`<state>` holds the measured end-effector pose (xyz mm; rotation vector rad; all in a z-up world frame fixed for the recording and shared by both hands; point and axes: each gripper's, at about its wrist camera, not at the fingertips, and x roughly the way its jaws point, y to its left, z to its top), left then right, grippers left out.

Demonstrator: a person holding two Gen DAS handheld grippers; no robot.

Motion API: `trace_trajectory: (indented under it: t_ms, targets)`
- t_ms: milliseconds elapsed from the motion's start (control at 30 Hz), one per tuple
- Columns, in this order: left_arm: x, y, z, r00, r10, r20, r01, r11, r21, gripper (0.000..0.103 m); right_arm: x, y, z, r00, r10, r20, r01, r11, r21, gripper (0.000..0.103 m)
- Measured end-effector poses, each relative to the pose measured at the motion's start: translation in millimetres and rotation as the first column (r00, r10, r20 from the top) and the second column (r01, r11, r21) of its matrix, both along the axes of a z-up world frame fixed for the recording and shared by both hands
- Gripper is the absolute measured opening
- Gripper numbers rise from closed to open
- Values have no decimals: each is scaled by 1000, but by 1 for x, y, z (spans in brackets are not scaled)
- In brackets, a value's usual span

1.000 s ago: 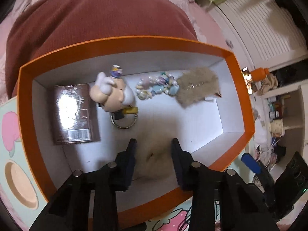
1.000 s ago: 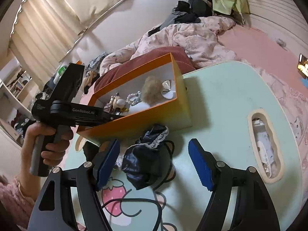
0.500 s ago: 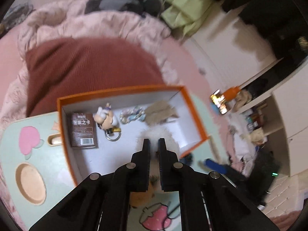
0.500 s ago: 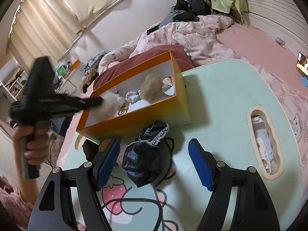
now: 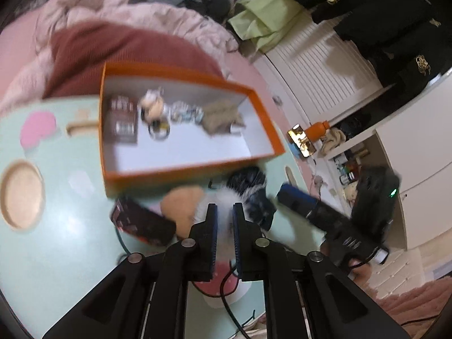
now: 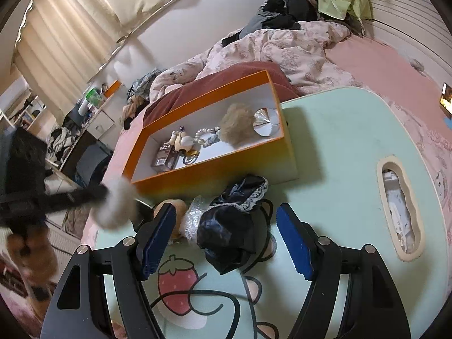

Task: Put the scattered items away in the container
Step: 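Lift the white pompom onto the table with the left gripper while the right gripper grasps the beige fur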

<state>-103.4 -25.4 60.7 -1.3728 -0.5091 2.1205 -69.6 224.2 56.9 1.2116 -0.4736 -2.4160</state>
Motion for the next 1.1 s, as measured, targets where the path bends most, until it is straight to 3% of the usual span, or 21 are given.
trace_trajectory:
  t_ms: [133,200,267,500,700,933,1067,1100]
  targets:
    - [11,-4,-11,997,72,-35,-71,997,9,15,-6,-2,16,999,8,-43,-7,1000,26,74]
    - [16,-5,-13,993,101,-66,-102,995,-10,37,-14,-3,26,997,5,-75,-1,999,46,74]
    - [21,-8,-13,989,120,-89,-122,992,-12,50,-26,-7,37,994,3,-105,5,997,76,74]
    - [36,-42,-8,963,214,-162,-202,975,91,55,-87,-37,44,997,49,-67,-33,974,223,73]
    - [39,-71,-6,936,299,-185,-286,953,96,58,-133,-72,17,995,91,45,-102,915,389,58]
    - [31,-81,-13,935,316,-162,-297,946,131,58,-151,-97,-17,982,142,124,-188,790,583,39]
    - [28,-83,-12,935,312,-167,-292,947,137,58,-147,-98,-22,980,172,102,-199,794,574,36]
    - [28,-83,-12,935,312,-168,-291,947,136,58,-146,-95,-19,981,169,93,-192,812,551,36]
